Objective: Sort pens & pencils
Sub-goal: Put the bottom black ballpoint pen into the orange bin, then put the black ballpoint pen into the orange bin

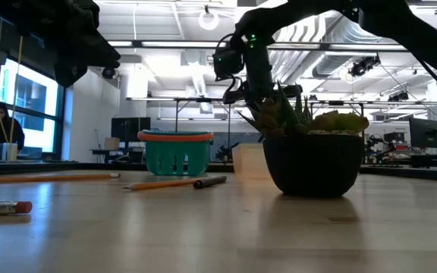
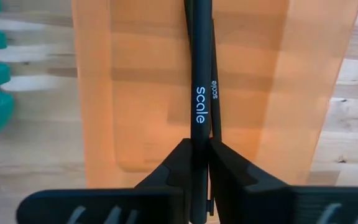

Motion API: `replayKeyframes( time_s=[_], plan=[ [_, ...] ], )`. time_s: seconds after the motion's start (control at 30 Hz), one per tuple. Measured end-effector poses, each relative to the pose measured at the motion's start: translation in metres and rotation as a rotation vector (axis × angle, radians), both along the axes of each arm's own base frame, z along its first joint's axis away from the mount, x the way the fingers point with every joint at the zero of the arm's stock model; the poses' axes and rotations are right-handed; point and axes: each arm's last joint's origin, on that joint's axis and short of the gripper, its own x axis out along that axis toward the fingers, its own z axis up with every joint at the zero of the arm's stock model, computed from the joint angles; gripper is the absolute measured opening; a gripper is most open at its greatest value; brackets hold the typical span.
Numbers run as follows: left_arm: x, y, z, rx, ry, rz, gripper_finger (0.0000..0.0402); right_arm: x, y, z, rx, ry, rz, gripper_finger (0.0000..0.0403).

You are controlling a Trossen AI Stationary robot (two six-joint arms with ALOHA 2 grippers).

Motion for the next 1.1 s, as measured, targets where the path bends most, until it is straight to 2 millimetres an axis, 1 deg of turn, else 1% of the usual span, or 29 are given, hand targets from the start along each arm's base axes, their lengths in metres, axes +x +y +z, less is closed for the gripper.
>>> replayKeyframes(
  time_s=[0.5,0.67,0.87,0.97,1.1],
  plan=[
    [0.0,0.0,0.0,-0.003,-0.002,0.002,0.0058,0.002,-0.001,0.0,-0.025,-0.008,0.02,0.0071],
    [0.0,0.0,0.0,-0.004,-0.003,0.003,0.0058,0.004,0.002,0.0,-0.019,-0.014,0.032,0.0074],
    [0.0,0.0,0.0,-0.007,-0.003,0.003,0.0058,0.007,0.008,0.0,0.03,-0.043,0.07,0.0074],
    [0.0,0.0,0.0,-0.013,-0.005,0.006,0.0058,0.008,0.012,0.004,0.037,-0.055,0.097,0.0074],
    [0.0,0.0,0.0,-0.02,-0.008,0.009,0.0058,0.005,0.017,0.013,0.027,-0.071,0.105,0.0075]
  ],
)
